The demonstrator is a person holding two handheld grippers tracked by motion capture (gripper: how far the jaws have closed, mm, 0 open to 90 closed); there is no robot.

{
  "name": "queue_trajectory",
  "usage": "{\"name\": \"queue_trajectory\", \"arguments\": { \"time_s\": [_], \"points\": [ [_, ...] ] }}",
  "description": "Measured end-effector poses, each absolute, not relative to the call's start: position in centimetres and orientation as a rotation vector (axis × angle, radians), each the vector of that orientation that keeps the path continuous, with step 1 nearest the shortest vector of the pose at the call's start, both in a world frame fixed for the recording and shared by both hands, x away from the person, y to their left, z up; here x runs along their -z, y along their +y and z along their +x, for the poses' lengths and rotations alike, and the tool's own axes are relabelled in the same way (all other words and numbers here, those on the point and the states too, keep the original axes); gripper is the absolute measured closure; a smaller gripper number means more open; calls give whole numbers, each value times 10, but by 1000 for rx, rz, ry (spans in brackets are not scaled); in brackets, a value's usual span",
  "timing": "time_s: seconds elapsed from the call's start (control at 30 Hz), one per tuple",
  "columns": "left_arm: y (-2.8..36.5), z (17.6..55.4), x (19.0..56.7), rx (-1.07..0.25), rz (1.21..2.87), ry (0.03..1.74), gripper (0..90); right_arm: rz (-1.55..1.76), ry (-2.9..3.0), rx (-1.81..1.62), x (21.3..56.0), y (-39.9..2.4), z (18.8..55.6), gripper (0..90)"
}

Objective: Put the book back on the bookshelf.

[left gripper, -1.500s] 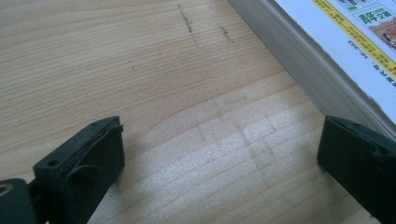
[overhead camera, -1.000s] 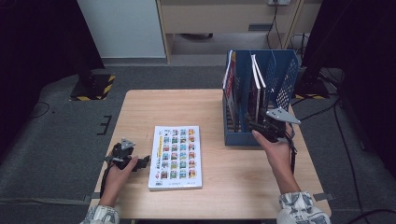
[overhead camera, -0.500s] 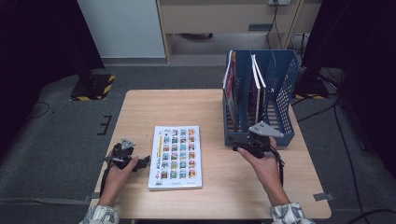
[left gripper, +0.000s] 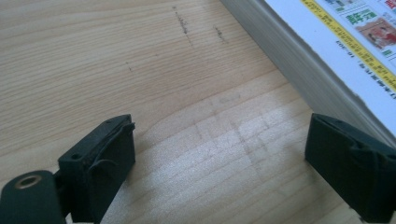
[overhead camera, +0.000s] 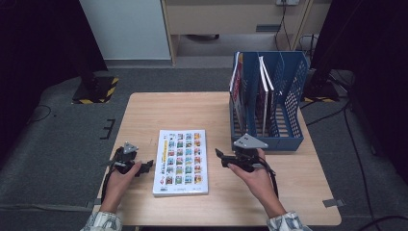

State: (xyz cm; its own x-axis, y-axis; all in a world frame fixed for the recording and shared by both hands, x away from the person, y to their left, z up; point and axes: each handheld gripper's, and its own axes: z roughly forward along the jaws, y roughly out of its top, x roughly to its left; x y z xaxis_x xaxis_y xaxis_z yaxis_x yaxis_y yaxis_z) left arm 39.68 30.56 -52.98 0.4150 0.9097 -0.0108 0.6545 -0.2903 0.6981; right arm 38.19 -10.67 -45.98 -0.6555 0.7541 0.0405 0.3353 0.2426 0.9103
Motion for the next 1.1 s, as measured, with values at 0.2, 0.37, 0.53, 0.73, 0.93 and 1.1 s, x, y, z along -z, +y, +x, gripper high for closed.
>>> {"name": "queue_trajectory", "arguments": {
  "time_s": [0.2,0.37,0.53,0.73,0.93,1.1],
  "points": [
    [306,393,520,-523,2000,1317,158,929,2228,-1346,477,-71,380,344],
    [300,389,511,-496,1964,1288,228,888,2345,-1251,497,-44,380,358],
    [292,387,509,-490,1978,1296,219,893,2392,-1209,509,-34,382,335],
    [281,388,511,-433,1972,1289,145,959,2413,-1179,520,-31,386,288],
    [272,389,515,-397,1985,1266,102,992,2418,-1188,527,-31,387,262],
    [267,391,520,-377,2010,1253,95,1053,2405,-1271,533,-35,390,253]
  ]
}}
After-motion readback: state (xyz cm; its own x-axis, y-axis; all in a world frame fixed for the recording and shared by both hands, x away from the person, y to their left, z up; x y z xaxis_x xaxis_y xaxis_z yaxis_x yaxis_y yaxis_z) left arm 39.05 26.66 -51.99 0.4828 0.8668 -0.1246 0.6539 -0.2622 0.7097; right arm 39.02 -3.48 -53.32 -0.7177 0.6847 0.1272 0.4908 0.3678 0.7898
